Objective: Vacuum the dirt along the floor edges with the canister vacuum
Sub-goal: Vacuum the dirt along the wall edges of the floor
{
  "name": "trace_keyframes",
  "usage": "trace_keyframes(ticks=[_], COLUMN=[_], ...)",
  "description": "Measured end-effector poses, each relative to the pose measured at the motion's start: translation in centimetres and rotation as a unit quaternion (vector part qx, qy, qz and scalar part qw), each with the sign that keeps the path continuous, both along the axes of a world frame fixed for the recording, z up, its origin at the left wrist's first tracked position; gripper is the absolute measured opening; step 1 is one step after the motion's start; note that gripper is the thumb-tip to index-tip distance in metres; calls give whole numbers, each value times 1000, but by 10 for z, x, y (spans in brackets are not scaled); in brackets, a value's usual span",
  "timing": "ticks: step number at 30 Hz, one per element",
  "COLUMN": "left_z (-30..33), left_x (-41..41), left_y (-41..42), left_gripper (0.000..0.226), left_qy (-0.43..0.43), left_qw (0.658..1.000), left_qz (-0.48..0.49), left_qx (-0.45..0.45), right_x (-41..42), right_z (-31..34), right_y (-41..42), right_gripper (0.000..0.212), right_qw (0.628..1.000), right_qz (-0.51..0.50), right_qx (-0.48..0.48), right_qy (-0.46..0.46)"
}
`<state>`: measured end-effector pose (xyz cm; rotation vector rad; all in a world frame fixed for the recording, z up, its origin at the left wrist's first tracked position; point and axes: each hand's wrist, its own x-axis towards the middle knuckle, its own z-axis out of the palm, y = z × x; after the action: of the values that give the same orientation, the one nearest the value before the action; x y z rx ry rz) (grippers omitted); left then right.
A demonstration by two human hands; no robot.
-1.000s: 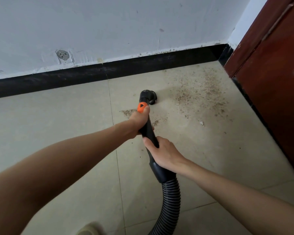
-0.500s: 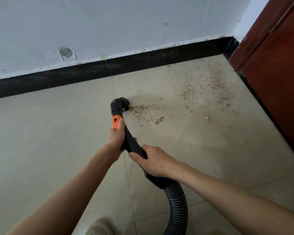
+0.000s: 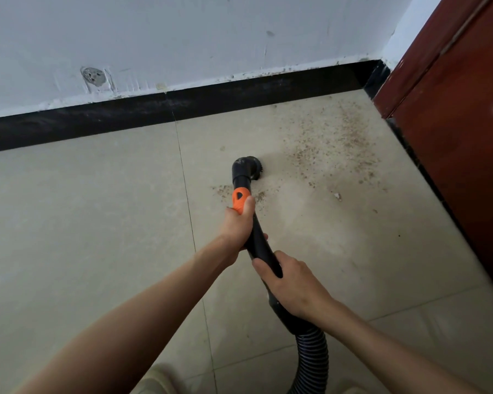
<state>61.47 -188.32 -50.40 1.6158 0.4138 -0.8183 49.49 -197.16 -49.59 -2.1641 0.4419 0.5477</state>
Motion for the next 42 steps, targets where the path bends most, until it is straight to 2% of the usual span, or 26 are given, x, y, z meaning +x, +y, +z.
trace_keyframes(ticks=[6,10,15,19,29,34,39,42], left_z=[-1,-1,-2,0,-8,-8,-8,-11], left_x=[0,8,18,24,-1,-19,-33,-46], left_y=[-23,-21,10,41,86,96,91,84], left_gripper=[40,40,36,28,34,32,24,27], left_qy=[-5,-15,-15,18,4,22,36,53], left_qw=[998,998,1000,997,993,991,992,993], left_qz=[-59,-59,4,79,102,121,107,99], left_qx=[1,6,12,13,64,48,52,39], right_x=[-8,1,23,33,18,18,9,-10], right_z=[-9,-9,-3,3,11,7,-1,-5], right_y=[-5,-4,7,22,41,54,59,53], right_gripper=[43,42,40,39,48,45,25,31], right_qw=[999,999,999,995,976,978,984,988], right_qz=[-39,-37,34,90,205,198,148,93], right_qx=[-32,-11,15,30,5,24,67,99], right_qy=[20,17,21,27,70,67,75,75])
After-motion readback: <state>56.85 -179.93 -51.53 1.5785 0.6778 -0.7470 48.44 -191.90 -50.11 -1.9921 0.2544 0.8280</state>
